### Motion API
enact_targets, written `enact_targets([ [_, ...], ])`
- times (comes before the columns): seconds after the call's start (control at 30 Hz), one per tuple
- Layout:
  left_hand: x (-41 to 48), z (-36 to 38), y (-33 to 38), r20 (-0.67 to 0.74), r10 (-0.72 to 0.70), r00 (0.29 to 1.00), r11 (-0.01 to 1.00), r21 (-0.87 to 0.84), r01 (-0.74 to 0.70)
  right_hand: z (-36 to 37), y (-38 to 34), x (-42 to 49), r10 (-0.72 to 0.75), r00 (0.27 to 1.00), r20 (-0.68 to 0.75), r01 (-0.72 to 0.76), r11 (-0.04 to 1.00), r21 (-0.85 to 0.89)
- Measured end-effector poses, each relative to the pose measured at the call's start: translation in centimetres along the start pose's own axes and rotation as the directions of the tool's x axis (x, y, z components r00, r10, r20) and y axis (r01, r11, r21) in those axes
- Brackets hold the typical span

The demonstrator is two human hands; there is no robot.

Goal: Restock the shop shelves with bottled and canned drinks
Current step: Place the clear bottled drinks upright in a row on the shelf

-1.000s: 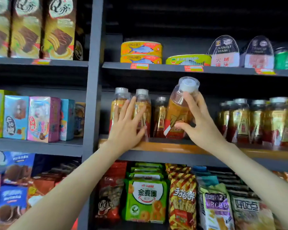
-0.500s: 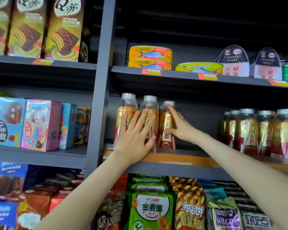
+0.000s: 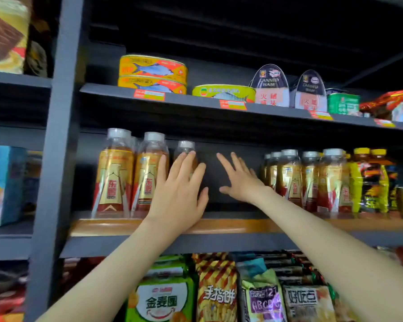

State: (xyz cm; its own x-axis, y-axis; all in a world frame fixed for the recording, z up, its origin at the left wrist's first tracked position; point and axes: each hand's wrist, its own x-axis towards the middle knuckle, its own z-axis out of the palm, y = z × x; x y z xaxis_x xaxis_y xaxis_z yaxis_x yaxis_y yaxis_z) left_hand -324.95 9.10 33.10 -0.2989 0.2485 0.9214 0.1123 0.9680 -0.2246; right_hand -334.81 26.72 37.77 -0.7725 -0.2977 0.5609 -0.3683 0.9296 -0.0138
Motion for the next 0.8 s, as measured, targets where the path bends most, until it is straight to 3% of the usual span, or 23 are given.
enact_targets([
  [0.07, 1.1, 1.0, 2.1, 0.015, 0.003, 1.000, 1.000, 0.002, -0.003, -0.2, 3.8, -0.9, 0.110, 0.987, -0.121, -0.130, 0.977, -0.169],
  [0.13, 2.0, 2.4, 4.0, 0.034, 0.007, 0.999, 1.000, 0.017, -0.008, -0.5, 7.5, -1.8, 0.215, 0.951, -0.223, -0.263, 0.941, -0.214],
  [0.27, 1.7, 4.0, 4.7, 0.043, -0.136, 0.990, 0.989, 0.063, 0.133, -0.9, 11.7, -2.4, 0.347, 0.925, -0.153, -0.359, 0.931, -0.063],
  [0.4, 1.1, 3.6, 5.4, 0.030, -0.204, 0.979, 0.975, 0.100, 0.200, -1.2, 13.9, -1.8, 0.329, 0.939, -0.102, -0.317, 0.941, 0.115],
  [0.63, -3.8, 2.5, 6.3, 0.002, -0.004, 1.000, 1.000, 0.017, 0.003, -1.6, 14.6, -2.6, 0.213, 0.969, -0.122, -0.181, 0.955, 0.234],
  [0.73, -4.3, 2.2, 6.2, -0.019, 0.024, 1.000, 0.999, 0.035, -0.024, -2.1, 14.2, -4.0, 0.044, 0.976, -0.214, -0.006, 0.985, 0.173],
  [0.8, -4.2, 2.2, 6.3, -0.010, 0.020, 1.000, 0.999, 0.045, -0.020, -2.5, 13.5, -5.1, -0.080, 0.934, -0.349, 0.120, 0.988, 0.094],
])
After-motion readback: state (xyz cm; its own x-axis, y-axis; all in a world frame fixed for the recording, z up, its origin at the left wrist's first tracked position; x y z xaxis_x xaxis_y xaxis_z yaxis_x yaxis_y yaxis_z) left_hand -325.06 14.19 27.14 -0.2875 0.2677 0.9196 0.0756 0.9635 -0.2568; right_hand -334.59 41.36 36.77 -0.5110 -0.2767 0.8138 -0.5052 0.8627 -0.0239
